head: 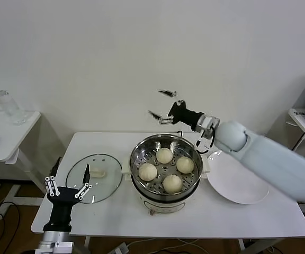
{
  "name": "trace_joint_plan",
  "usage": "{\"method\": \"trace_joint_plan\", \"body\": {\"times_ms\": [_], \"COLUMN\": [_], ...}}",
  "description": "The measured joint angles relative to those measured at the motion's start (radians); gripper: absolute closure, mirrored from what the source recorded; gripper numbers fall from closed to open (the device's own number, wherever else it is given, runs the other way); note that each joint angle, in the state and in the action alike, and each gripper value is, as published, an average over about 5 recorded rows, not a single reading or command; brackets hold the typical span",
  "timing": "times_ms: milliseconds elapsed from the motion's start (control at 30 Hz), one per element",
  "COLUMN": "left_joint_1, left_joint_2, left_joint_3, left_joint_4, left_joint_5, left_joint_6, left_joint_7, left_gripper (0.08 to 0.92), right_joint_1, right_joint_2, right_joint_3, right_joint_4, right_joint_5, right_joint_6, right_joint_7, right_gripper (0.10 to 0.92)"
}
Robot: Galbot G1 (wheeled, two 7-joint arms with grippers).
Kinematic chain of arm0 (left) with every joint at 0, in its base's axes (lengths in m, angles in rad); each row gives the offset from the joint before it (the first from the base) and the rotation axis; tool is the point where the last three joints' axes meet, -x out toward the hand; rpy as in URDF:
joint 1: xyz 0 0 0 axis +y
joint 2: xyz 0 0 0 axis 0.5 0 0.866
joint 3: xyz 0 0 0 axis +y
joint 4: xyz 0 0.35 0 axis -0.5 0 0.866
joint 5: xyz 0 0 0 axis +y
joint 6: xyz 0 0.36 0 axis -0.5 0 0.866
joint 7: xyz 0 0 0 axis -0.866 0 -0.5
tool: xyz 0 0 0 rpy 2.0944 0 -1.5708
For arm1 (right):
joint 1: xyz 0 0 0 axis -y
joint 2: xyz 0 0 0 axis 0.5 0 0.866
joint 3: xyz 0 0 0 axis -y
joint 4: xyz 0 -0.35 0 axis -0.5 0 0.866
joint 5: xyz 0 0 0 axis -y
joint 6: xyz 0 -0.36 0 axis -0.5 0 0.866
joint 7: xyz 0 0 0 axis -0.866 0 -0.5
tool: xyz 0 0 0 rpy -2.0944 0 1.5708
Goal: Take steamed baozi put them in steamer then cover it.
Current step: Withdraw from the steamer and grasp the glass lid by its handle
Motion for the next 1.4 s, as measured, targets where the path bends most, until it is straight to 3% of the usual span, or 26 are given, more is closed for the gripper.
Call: {"method": "trace_joint_plan", "body": {"times_ms": [267, 667, 1400], "left_joint_1": [-0.047, -0.106, -0.298], "left_joint_2": [0.013, 0.03, 0.005], "left_joint_3": [-0.022, -0.033, -0.034], "left_joint_4": [0.06, 0.224, 0.615], "left_joint_5": [0.139, 0.404, 0.812], "left_joint_6": [0.005, 0.011, -0.051], "left_joint_7": [0.018, 0.019, -0.064], "left_gripper": [0.177, 0.177, 0.177], "right_joint_1": [-0.369, -0.746, -1.048], "right_joint_2": [0.13, 0.234, 0.324], "right_joint_3": [0.392, 0.782, 1.001], "right_joint_4": [-0.001, 0.043, 0.063], "right_joint_5": [-0.038, -0.042, -0.082], "right_joint_6": [0.124, 0.192, 0.197], "right_joint_7": [0.114, 0.18, 0.186], "right_gripper": [0.203, 0.203, 0.203]}}
